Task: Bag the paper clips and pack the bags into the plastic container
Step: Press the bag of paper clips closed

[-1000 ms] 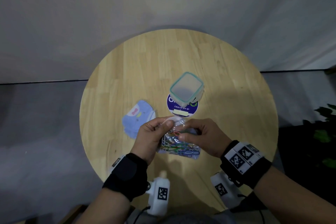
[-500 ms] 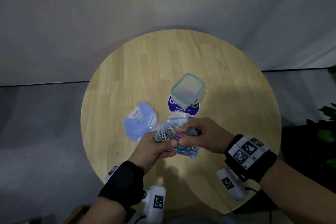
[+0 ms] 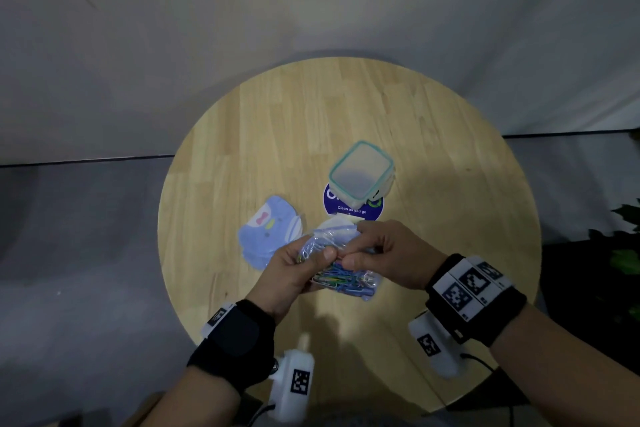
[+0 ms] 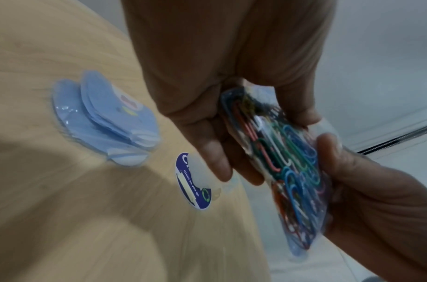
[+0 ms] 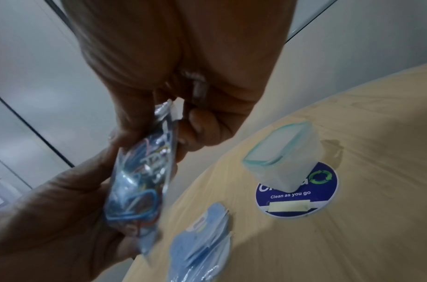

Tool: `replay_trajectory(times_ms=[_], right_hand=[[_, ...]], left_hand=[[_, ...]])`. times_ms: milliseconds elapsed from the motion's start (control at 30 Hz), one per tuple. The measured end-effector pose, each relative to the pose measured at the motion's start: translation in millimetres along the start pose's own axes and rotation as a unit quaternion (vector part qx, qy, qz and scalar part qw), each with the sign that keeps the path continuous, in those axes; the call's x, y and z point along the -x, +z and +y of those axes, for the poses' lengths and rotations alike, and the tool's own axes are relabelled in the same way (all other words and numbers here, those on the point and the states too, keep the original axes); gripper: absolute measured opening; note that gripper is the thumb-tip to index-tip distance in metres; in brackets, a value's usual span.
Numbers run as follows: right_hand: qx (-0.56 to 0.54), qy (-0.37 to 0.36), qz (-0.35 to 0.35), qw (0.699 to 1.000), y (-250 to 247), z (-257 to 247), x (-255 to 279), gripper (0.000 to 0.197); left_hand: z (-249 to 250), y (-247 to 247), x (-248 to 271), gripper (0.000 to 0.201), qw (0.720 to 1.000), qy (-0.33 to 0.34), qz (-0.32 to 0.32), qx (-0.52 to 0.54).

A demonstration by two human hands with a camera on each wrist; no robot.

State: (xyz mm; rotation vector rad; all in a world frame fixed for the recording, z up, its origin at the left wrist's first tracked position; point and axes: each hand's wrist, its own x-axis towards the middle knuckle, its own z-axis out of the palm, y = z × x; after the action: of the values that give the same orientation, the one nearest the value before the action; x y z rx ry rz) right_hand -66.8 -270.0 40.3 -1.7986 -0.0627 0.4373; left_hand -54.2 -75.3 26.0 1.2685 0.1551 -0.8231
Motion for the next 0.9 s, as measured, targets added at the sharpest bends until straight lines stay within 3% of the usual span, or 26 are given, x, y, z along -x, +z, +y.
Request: replay_trajectory(times_ms=[100, 333, 533, 667, 767, 900], right_hand=[[-0.054, 0.001, 0.027, 0.998, -4.0, 0.7, -1.4, 0.017], [-0.058, -0.003, 0.092, 0.994, -2.9, -3.6, 2.2, 0.018], [-0.053, -0.032, 0.083, 0.995, -6.3, -10.3, 3.4, 0.025], [-0.076, -0.021, 0.065, 0.995, -8.1, -8.3, 3.5, 0.035], [-0.06, -0.004, 0.049, 0.997, -6.1, -7.3, 4.1, 0.024], [0.044, 0.002, 0.009, 0.999, -5.4, -3.3, 1.7, 0.013]], left_hand=[[-2.2, 5.1, -1.0, 0.041, 0.999, 0.013, 0.022, 0.027], [-2.5, 12.5, -2.3, 0.032, 0.997, 0.011, 0.037, 0.07], [-1.6, 12.6, -2.8, 0.02, 0.996, 0.019, 0.034, 0.078], [-1.8, 12.5, -3.3, 0.024, 0.996, 0.024, 0.038, 0.081], [-3.6, 12.9, -3.3, 0.023, 0.996, 0.023, 0.034, 0.079], [-6.4, 9.9, -3.8, 0.022, 0.998, 0.012, 0.02, 0.052]])
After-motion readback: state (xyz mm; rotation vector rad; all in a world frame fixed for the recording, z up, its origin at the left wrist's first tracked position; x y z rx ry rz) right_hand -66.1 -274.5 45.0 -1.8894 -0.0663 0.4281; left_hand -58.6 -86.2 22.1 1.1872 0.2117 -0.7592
